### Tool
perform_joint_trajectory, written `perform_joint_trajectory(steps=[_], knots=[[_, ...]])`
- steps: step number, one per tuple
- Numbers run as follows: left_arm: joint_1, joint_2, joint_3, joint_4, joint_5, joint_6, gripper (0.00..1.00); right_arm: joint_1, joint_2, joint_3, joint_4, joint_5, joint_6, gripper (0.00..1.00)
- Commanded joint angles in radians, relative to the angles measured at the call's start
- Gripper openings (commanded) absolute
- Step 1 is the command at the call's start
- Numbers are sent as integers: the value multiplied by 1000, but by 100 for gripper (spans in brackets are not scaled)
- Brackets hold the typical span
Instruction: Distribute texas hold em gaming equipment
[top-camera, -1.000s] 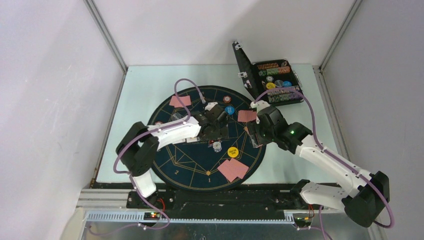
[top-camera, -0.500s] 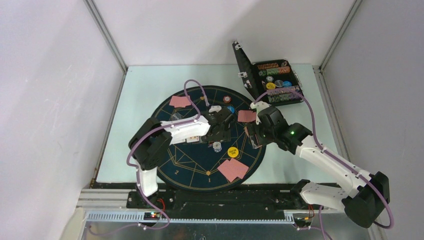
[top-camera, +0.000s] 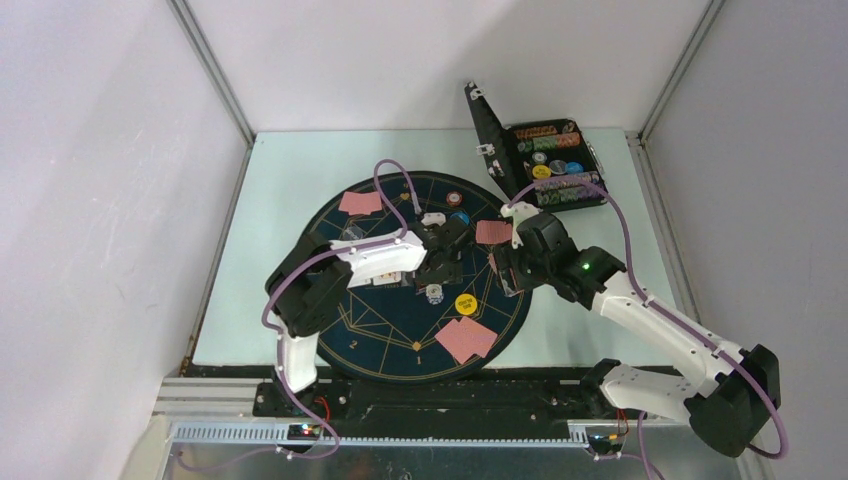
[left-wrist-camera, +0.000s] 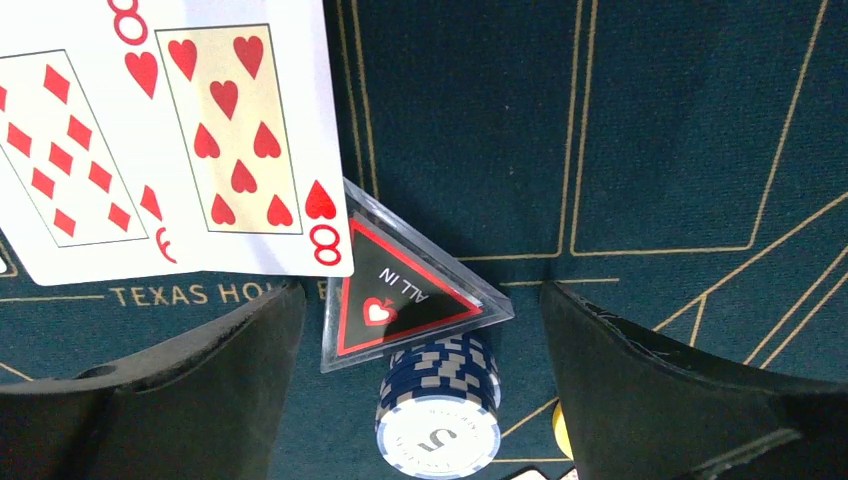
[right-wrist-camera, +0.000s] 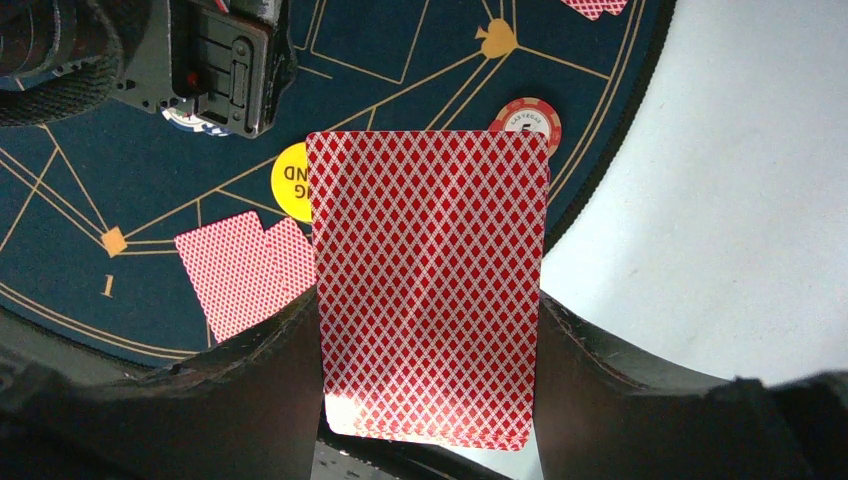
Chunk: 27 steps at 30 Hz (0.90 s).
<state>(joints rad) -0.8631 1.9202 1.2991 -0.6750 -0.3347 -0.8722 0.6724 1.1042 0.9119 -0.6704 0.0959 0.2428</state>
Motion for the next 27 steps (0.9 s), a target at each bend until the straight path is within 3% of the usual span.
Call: perform_joint_trajectory(steps=[1,7,11,18,27], knots=[[-10,39,35,-23,-29,-22,92,-6,-28,2,45,-8,-11,0],[-10,53,29,-4,-45,-24,87,-7,-27,-2,49,-17,-13,0],[-9,67,39,-15,-47,-24,78,-8,-28,-4,49,-17,-13,0],[-10,80,37,-3,-33,-20,74,-7,-23,-5,52,-27,-16,0],[3,83,48,-16,-75,-38,88,-7,-21,-8,57,-37,-16,0]])
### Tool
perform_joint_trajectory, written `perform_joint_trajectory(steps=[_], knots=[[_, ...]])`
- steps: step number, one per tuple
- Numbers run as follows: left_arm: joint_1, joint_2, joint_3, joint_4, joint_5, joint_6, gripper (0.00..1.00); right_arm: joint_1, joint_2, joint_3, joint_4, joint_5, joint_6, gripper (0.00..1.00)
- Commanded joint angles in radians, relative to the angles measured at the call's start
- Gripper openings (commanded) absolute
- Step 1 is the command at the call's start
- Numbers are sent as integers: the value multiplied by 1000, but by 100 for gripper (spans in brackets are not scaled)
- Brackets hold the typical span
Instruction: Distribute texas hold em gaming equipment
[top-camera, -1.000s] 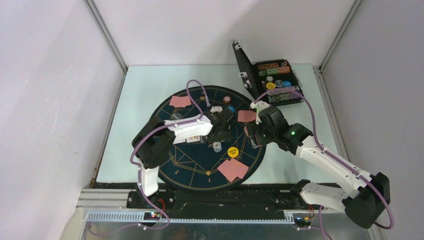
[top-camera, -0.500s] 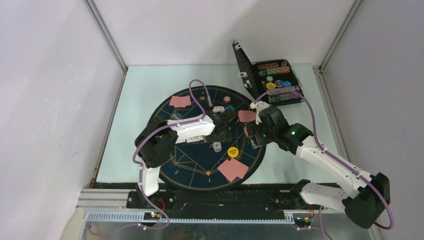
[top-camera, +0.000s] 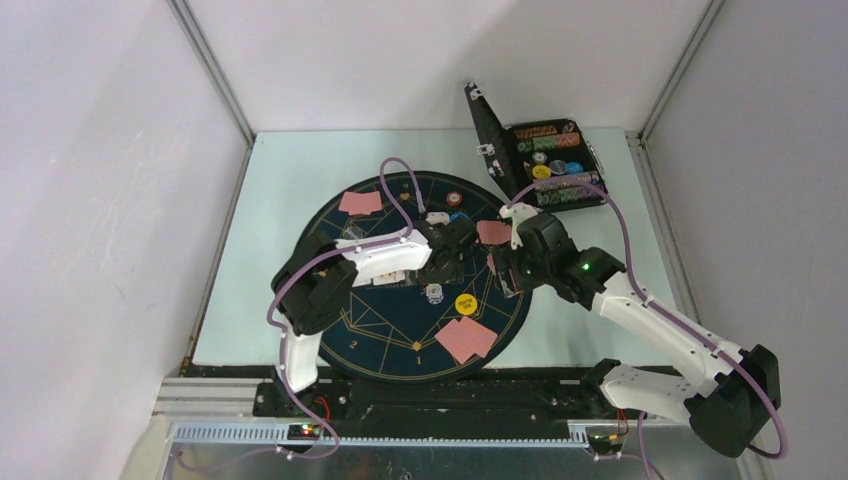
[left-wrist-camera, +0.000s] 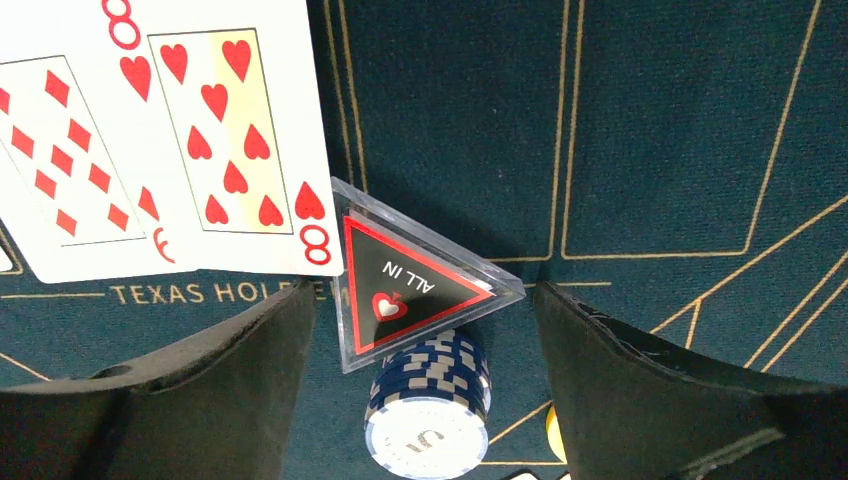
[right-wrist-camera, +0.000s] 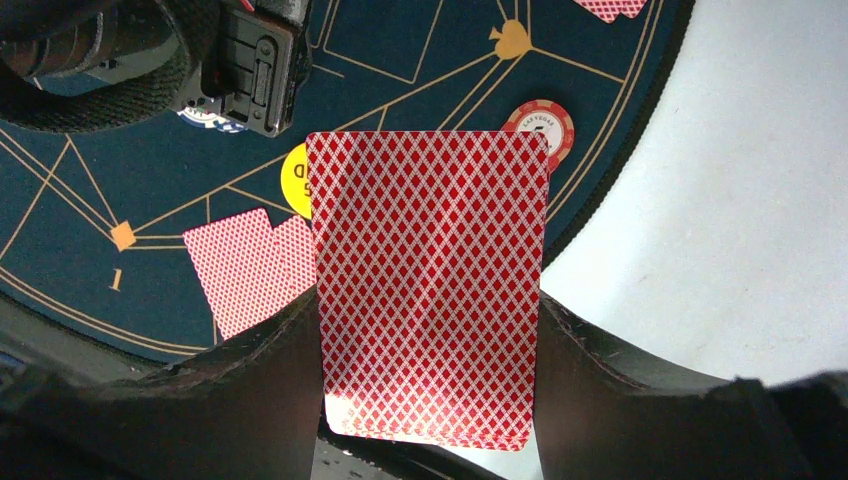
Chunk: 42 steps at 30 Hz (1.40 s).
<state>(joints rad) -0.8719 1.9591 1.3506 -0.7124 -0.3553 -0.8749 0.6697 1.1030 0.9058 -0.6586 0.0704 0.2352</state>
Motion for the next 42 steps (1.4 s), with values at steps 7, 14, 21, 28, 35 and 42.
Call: perform_joint_trajectory(steps=[7,14,21,28,35,42], knots=[[22,61,30,50,-47,-43,88,-4,-22,-4,49,-21,-10,0],[21,9,-45,139,-47,-119,86,-4,-23,-8,56,-34,-10,0],[22,-13,-74,144,-100,-203,86,-4,-29,-10,61,-53,-12,0],[23,-1,-63,134,-109,-236,83,-5,-30,-12,63,-59,-14,0],[8,0,-72,104,-79,-204,78,-4,-32,-12,65,-59,-15,0],[-18,1,-81,101,-63,-176,78,-7,-35,-12,64,-74,-14,0]])
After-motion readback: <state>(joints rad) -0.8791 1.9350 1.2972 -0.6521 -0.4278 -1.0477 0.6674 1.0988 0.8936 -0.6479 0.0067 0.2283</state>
